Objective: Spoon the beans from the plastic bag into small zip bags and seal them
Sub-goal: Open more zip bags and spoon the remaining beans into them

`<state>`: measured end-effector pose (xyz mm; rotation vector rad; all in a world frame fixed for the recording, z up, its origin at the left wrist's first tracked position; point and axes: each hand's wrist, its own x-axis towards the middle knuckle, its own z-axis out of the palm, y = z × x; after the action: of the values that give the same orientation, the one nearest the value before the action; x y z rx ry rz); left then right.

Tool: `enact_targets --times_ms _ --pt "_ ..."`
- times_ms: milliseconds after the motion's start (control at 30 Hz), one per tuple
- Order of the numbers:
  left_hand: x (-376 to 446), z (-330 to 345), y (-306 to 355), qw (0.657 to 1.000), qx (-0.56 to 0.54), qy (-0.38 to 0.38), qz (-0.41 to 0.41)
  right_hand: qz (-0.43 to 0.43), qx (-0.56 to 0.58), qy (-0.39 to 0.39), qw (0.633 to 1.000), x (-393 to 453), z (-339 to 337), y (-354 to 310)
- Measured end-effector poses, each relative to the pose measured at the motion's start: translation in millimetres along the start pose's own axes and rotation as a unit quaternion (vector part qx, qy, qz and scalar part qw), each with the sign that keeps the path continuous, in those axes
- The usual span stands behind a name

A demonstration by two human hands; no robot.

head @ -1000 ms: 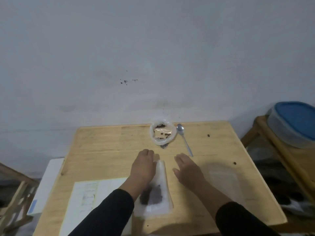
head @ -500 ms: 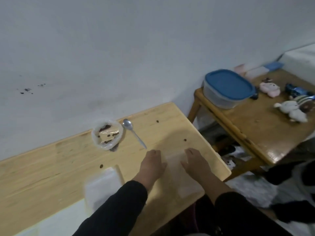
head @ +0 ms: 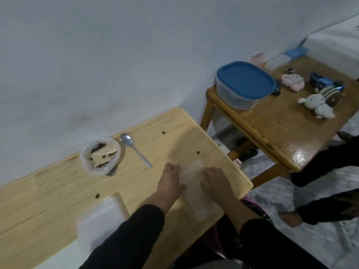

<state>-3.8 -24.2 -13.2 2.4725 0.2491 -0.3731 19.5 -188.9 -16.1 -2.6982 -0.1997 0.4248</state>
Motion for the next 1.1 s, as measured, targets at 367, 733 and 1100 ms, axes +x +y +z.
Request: enact_targets --times_ms 367,733,1100 --pt "-4 -50 -21 0.976 -0.121 0.160 0.087 -0.070 0.178 0.060 0.980 14 -26 -55" --pt "-31 -169 -38 0.840 -0.372 0.392 -0.053 -0.251 0.319 0.154 0.901 24 -55 -192" --pt "-70 -207 -73 0.744 -0.553 0.366 -0.084 -0.346 0.306 -0.005 0.887 16 -28 -254"
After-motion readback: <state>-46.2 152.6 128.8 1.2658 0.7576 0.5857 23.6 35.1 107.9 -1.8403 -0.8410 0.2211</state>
